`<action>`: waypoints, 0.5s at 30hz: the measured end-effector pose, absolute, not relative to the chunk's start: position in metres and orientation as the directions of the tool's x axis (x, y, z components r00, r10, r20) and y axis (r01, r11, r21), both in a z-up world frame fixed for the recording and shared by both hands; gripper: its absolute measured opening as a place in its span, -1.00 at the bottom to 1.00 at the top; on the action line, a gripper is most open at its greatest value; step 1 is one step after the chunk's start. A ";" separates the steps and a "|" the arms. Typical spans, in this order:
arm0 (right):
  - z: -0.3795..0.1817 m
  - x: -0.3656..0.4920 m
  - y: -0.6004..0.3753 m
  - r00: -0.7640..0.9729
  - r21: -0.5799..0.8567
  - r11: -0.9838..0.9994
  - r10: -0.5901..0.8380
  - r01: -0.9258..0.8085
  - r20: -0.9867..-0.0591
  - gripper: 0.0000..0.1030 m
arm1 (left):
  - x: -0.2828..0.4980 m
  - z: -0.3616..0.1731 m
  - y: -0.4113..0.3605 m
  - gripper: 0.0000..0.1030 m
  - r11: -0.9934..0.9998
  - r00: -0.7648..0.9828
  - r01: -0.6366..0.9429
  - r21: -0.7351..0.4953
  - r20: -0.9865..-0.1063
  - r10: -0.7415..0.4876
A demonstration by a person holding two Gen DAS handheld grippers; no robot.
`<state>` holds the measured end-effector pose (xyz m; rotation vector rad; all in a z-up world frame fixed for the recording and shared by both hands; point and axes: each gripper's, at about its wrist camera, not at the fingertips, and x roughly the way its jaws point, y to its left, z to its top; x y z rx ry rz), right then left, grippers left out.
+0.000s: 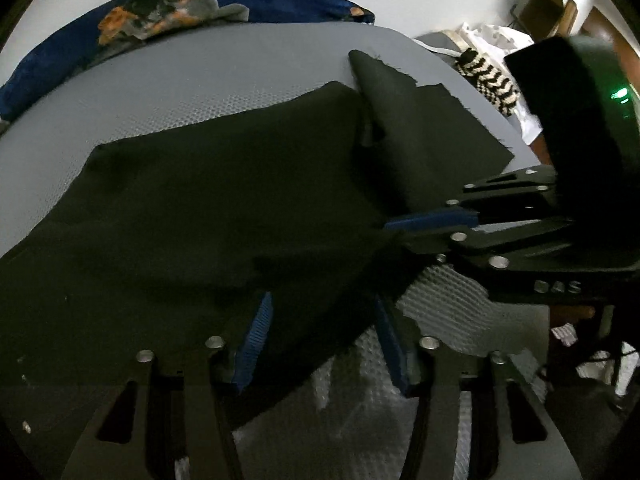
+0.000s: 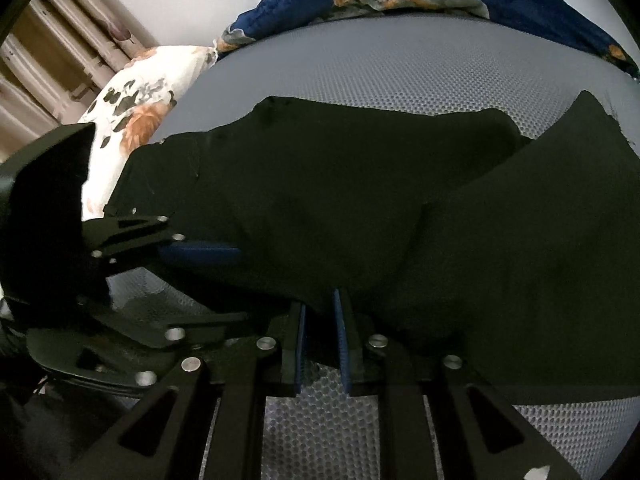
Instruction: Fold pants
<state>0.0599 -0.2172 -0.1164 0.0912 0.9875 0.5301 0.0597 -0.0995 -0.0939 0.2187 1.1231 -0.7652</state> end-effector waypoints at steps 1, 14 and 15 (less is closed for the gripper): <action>-0.116 0.060 -0.217 0.434 0.309 0.869 0.467 -0.387 -0.771 -0.71 | 0.060 -0.097 -0.102 -0.46 0.732 0.213 0.652 -0.201 -0.877 -0.430; -0.100 0.073 -0.328 0.585 0.458 0.872 0.466 -0.173 -0.664 -0.34 | 0.066 -0.110 -0.086 -0.81 0.773 0.200 0.561 -0.298 -0.857 -0.475; -0.102 0.078 -0.344 0.605 0.479 0.868 0.454 -0.134 -0.654 -0.34 | 0.066 -0.111 -0.085 -0.81 0.775 0.195 0.554 -0.305 -0.857 -0.477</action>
